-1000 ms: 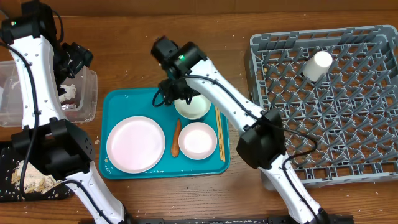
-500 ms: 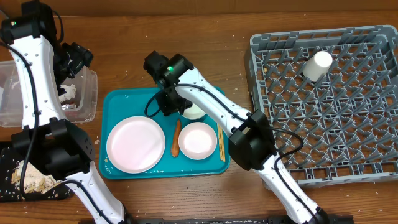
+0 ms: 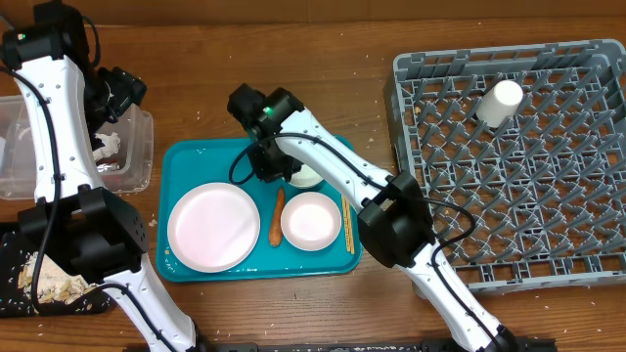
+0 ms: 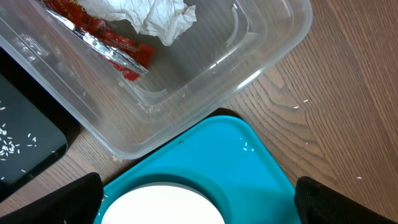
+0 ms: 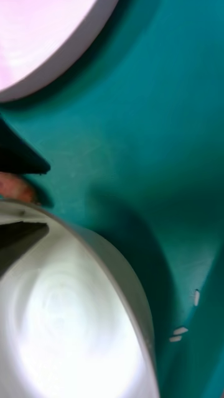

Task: Sort waste into correct bins and load items into the dishwasher
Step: 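Move the right gripper back to the white bowl on the tray, then grasp the white bowl rim, carry it to the rack and release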

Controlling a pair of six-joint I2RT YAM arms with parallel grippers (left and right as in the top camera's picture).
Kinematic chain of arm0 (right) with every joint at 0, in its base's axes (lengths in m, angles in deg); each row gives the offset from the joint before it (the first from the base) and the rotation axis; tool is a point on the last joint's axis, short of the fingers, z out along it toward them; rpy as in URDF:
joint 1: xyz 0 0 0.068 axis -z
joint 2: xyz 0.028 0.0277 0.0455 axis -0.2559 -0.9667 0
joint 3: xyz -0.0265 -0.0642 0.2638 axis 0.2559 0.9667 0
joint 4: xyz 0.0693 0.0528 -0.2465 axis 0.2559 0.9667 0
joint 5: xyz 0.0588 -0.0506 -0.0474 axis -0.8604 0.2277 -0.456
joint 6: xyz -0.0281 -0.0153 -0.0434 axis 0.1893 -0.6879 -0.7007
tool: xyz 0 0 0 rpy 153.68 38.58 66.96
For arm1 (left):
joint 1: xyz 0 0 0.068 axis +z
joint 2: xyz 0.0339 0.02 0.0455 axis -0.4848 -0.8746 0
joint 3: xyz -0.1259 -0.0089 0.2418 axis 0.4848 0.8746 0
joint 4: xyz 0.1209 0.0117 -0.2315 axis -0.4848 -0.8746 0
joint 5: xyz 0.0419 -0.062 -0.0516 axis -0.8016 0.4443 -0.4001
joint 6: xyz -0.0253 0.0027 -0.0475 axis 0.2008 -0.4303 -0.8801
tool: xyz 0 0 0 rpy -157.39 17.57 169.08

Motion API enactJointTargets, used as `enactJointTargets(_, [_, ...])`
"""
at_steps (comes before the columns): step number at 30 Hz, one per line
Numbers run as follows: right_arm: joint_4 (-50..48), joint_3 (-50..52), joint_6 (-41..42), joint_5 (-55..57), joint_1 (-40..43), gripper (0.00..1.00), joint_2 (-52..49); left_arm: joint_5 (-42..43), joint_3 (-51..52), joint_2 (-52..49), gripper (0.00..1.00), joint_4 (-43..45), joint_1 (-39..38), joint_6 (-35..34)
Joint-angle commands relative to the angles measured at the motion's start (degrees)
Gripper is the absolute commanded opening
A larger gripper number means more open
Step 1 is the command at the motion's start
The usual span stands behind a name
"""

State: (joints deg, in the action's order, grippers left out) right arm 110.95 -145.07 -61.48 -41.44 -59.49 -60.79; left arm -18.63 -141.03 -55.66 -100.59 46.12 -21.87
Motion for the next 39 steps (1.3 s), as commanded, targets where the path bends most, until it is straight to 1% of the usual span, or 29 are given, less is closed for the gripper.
enactJointTargets(1, [0.28,-0.39,-0.07,0.76,0.09,0.19,-0.7,-1.14,0.15,0.83,1.0,0.07,0.11,1.27])
enactJointTargets(3, [1.4,-1.7,-0.04,0.74,0.15,0.12,-0.68,-1.14,0.15,0.83,1.0,0.07,0.11,1.27])
enactJointTargets(7, [4.98,-7.37,-0.02,0.72,0.63,0.04,-0.5,-1.14,0.15,0.83,1.0,0.07,0.11,1.27])
enactJointTargets(11, [8.81,-15.41,0.2,0.09,2.27,0.04,0.09,-1.14,0.15,0.83,1.0,0.07,0.11,1.27])
enactJointTargets(16, [13.9,-26.53,1.97,-1.22,8.2,0.04,3.21,-1.14,0.15,0.83,1.0,0.07,0.11,1.27])
enactJointTargets(19, [14.73,-29.88,3.23,-3.41,15.41,0.04,7.23,-1.14,0.15,0.83,1.0,0.07,0.11,1.27])
enactJointTargets(21, [14.75,-29.97,3.43,-8.63,26.21,0.04,12.22,-1.14,0.15,0.83,1.0,0.07,0.11,1.27])
enactJointTargets(23, [14.75,-29.97,3.43,-12.68,33.38,0.04,14.29,-1.14,0.15,0.83,1.0,0.07,0.11,1.27])
enactJointTargets(24, [14.75,-29.97,3.43,-15.69,38.99,0.04,15.34,-1.14,0.15,0.83,1.0,0.07,0.11,1.27])
enactJointTargets(26, [14.73,-29.97,3.41,-20.68,46.38,0.04,15.82,-1.14,0.15,0.83,1.0,0.07,0.11,1.27])
enactJointTargets(28, [14.75,-29.57,2.99,-28.85,55.54,0.04,15.8,-1.14,0.15,0.83,1.0,0.07,0.11,1.27])
enactJointTargets(30, [14.73,-28.57,2.58,-32.63,61.2,0.04,15.8,-1.14,0.15,0.83,1.0,0.07,0.11,1.27])
enactJointTargets(32, [14.73,-26.75,-0.76,-38.84,68.57,0.04,15.8,-1.14,0.15,0.83,1.0,0.07,0.11,1.27])
enactJointTargets(34, [14.73,-24.35,-4.22,-44.59,73.83,0.04,15.8,-1.14,0.15,0.83,1.0,0.07,0.11,1.27])
enactJointTargets(37, [14.43,-20.59,-9.11,-50.1,77.85,0.04,15.8,-1.14,0.15,0.83,1.0,0.07,0.11,1.27])
enactJointTargets(39, [13.07,-15.63,-12.28,-53.33,80.04,0.04,15.8,-1.14,0.15,0.83,1.0,0.07,0.11,1.27])
